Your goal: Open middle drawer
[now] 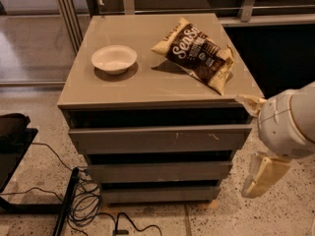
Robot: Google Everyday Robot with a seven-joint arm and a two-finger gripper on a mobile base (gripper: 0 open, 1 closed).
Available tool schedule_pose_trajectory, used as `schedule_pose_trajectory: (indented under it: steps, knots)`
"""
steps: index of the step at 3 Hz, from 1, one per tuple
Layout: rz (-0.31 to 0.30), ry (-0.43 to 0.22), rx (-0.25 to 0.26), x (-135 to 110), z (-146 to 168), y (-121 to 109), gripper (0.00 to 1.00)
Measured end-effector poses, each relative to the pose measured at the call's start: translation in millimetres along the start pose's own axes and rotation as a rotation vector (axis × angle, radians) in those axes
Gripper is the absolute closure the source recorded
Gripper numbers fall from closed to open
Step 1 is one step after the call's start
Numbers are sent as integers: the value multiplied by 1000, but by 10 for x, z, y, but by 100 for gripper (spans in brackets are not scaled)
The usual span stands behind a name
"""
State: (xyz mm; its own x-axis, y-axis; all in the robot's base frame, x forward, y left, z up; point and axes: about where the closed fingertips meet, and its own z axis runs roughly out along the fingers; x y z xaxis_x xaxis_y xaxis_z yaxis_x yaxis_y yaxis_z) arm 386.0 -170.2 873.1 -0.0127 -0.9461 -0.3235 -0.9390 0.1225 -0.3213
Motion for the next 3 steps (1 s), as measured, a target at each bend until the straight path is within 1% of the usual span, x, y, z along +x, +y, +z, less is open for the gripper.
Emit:
schedule_pose_trajectory:
  steps: [1, 2, 3]
  knots:
    - [-22, -16, 1, 224, 439, -95, 0]
    - [15, -29, -59, 548, 1024, -324, 0]
    - [14, -29, -58, 546, 1020, -324, 0]
